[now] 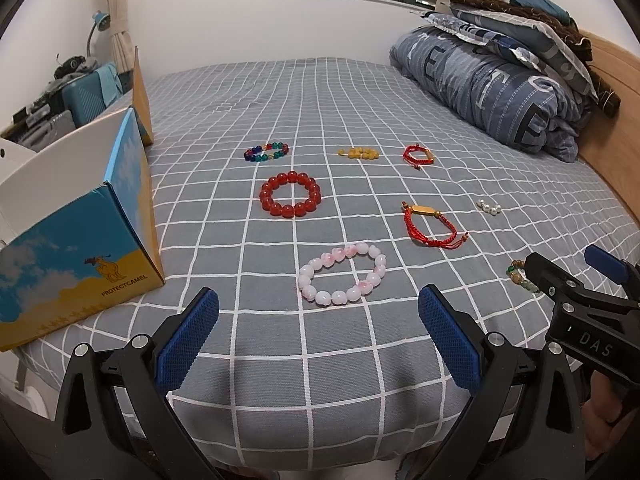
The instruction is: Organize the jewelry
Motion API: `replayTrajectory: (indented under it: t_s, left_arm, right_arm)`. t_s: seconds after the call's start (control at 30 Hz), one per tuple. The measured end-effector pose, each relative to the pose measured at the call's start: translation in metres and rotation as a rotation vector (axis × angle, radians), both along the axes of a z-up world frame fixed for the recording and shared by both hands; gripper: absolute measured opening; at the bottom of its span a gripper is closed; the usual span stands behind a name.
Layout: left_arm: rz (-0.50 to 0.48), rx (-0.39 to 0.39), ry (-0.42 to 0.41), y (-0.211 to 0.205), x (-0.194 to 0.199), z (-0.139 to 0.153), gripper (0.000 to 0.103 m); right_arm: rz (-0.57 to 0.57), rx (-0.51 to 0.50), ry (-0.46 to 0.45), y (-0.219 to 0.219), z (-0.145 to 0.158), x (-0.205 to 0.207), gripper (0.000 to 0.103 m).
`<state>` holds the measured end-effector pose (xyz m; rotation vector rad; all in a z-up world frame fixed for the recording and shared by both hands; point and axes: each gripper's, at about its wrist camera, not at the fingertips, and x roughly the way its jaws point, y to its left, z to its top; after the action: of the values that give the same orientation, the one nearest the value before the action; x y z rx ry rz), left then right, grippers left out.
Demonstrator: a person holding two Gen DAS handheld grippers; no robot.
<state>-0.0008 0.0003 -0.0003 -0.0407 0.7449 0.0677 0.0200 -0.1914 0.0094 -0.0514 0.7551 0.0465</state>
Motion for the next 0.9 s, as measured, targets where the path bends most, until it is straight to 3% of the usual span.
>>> replayTrajectory:
  t_s: [0.9]
  left_arm:
    - [-0.007, -0.009, -0.005, -0.004, -0.0026, 0.0019, 0.097]
  right_arm:
    - [-0.002, -0.001, -0.014, -0.001, 0.0027, -0.0016, 0.096]
